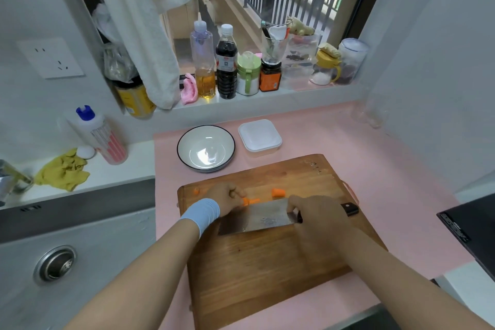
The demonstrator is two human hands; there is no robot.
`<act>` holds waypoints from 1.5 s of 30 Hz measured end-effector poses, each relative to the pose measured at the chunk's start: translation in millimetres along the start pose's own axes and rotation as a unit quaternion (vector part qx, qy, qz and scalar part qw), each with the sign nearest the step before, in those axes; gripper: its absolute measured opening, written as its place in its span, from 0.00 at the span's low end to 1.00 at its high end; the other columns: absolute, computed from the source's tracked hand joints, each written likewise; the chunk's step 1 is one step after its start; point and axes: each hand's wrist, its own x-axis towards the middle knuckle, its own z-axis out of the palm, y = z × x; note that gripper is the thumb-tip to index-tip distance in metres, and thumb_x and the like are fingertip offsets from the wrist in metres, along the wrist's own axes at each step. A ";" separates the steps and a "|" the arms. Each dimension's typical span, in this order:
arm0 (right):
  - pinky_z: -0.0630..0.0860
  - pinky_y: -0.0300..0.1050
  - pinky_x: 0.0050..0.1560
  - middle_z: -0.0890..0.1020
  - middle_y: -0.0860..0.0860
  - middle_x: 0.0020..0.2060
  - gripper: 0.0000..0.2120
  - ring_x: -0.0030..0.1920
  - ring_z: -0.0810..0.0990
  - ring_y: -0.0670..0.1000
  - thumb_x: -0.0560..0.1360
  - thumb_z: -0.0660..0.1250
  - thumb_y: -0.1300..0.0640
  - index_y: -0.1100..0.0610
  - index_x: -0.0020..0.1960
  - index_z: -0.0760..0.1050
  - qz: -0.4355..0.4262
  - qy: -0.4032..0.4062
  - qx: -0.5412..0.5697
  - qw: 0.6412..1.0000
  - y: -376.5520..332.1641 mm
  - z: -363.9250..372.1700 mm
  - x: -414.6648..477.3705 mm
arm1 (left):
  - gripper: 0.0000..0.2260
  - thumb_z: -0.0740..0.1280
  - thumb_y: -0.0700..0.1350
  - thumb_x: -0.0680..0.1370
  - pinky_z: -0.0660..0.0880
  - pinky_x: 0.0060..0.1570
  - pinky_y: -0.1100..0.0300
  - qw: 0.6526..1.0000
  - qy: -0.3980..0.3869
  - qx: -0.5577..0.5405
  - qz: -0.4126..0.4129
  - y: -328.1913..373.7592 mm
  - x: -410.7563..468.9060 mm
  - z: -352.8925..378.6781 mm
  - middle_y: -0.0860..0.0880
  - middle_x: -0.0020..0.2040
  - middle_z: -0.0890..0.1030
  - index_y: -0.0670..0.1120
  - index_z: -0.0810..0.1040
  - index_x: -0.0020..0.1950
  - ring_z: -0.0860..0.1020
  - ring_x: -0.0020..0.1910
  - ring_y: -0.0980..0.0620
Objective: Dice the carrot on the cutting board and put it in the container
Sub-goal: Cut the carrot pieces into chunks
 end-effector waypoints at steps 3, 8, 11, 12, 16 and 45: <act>0.73 0.39 0.37 0.82 0.43 0.41 0.07 0.40 0.77 0.44 0.74 0.65 0.52 0.41 0.49 0.71 0.053 -0.017 0.019 0.998 14.0 -8.5 -2.8 | 0.03 0.69 0.47 0.76 0.72 0.44 0.64 1.000 0.001 0.020 -0.013 -4.0 1.9 -1.2 0.55 0.41 0.80 0.54 0.82 0.46 0.77 0.41 0.55; 0.69 0.39 0.33 0.81 0.43 0.34 0.07 0.36 0.77 0.43 0.72 0.69 0.53 0.43 0.42 0.73 0.128 -0.009 0.099 0.987 45.7 -12.9 -3.3 | 0.10 0.61 0.49 0.81 0.74 0.49 0.60 0.998 0.044 0.041 -0.022 5.6 6.6 2.4 0.54 0.48 0.83 0.54 0.83 0.52 0.79 0.47 0.52; 0.69 0.42 0.36 0.80 0.45 0.32 0.07 0.36 0.76 0.46 0.71 0.69 0.54 0.45 0.38 0.73 0.151 -0.016 0.142 0.978 69.9 -15.6 -1.0 | 0.11 0.60 0.46 0.82 0.71 0.40 0.63 0.994 0.077 0.060 -0.045 12.0 7.3 4.5 0.55 0.45 0.81 0.56 0.82 0.52 0.76 0.40 0.56; 0.68 0.43 0.35 0.80 0.45 0.34 0.07 0.37 0.76 0.46 0.71 0.69 0.54 0.46 0.38 0.73 0.153 -0.027 0.156 0.976 77.4 -16.7 0.4 | 0.10 0.60 0.45 0.82 0.70 0.40 0.62 0.992 0.089 0.076 -0.055 14.6 7.3 6.9 0.54 0.44 0.81 0.55 0.81 0.51 0.75 0.38 0.56; 0.66 0.43 0.35 0.79 0.46 0.35 0.06 0.37 0.76 0.47 0.71 0.69 0.56 0.49 0.36 0.75 0.163 -0.052 0.214 0.962 101.9 -20.1 9.8 | 0.09 0.60 0.42 0.81 0.67 0.43 0.61 0.978 0.175 0.082 -0.073 38.6 7.5 29.7 0.52 0.42 0.78 0.52 0.79 0.48 0.73 0.41 0.51; 0.72 0.43 0.34 0.81 0.44 0.36 0.06 0.38 0.80 0.46 0.76 0.62 0.47 0.43 0.47 0.78 0.185 -0.066 0.283 0.939 107.0 0.0 28.0 | 0.11 0.69 0.46 0.75 0.68 0.60 0.57 0.966 0.241 0.093 0.026 65.0 24.2 130.2 0.55 0.53 0.79 0.54 0.79 0.57 0.72 0.57 0.50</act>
